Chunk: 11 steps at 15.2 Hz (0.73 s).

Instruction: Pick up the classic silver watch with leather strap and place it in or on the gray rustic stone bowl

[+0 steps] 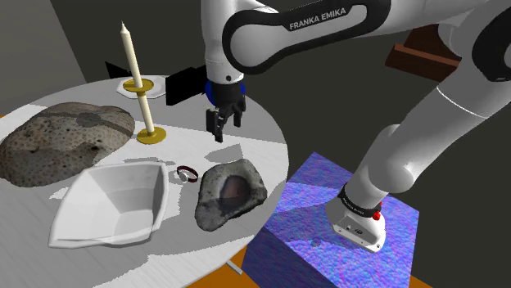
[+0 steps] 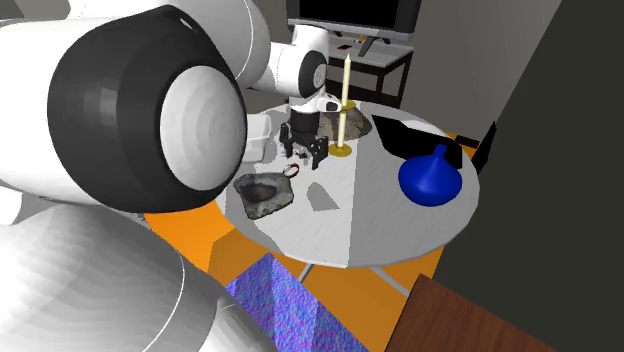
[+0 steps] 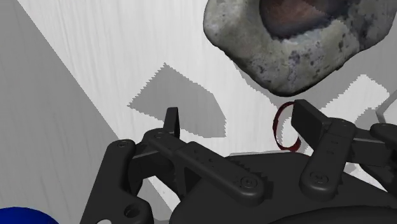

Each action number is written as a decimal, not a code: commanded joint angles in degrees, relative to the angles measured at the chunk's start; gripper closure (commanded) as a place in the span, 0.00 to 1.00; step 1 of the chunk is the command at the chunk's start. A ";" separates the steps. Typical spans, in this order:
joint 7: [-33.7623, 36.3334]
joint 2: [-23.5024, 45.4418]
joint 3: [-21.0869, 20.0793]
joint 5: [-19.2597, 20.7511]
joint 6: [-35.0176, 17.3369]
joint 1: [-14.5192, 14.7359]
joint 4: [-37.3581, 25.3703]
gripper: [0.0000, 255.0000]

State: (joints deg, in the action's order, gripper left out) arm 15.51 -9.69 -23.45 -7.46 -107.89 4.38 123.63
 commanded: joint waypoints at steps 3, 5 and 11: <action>4.68 8.31 -2.51 2.17 -2.14 1.15 -5.63 0.00; 7.17 12.80 -3.46 3.74 -2.96 2.08 -8.92 0.00; 14.09 26.70 -4.64 9.18 -3.64 6.41 -20.77 0.00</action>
State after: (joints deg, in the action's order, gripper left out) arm 28.19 14.66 -27.87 0.81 -111.72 9.77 105.19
